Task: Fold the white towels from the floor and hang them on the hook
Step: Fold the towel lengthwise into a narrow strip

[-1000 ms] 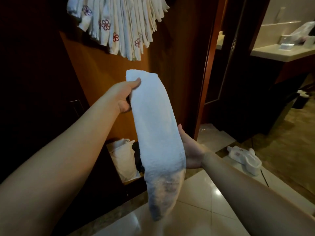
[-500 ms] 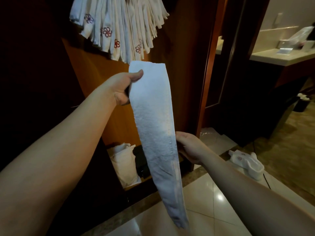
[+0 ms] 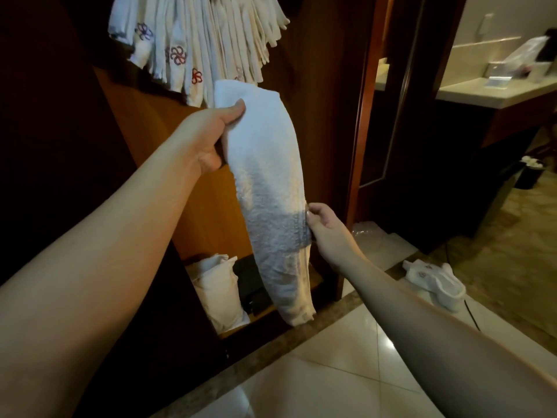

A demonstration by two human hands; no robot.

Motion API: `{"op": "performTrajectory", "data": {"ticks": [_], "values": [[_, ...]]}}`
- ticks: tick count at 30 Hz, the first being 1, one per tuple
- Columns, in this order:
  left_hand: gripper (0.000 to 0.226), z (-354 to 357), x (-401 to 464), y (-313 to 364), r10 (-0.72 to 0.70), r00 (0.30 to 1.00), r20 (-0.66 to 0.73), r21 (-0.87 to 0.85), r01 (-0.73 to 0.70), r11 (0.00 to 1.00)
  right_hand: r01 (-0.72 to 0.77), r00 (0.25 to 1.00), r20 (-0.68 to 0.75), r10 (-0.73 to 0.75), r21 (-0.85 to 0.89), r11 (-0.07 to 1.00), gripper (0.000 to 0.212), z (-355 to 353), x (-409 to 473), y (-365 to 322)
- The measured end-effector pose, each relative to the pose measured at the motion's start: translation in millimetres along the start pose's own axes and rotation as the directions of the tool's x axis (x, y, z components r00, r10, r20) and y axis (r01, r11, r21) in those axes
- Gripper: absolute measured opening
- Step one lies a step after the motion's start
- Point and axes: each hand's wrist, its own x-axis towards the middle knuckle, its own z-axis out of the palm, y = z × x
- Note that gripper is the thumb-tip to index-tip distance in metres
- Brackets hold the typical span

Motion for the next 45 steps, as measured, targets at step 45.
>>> {"op": "performTrajectory", "data": {"ticks": [45], "values": [[0.033, 7.7, -0.5, 17.7, 0.180, 0.984, -0.013, -0.075, -0.180, 0.981, 0.258, 0.965, -0.078, -0.252, 0.076, 0.963, 0.020, 16.7, -18.9, -24.6]]}}
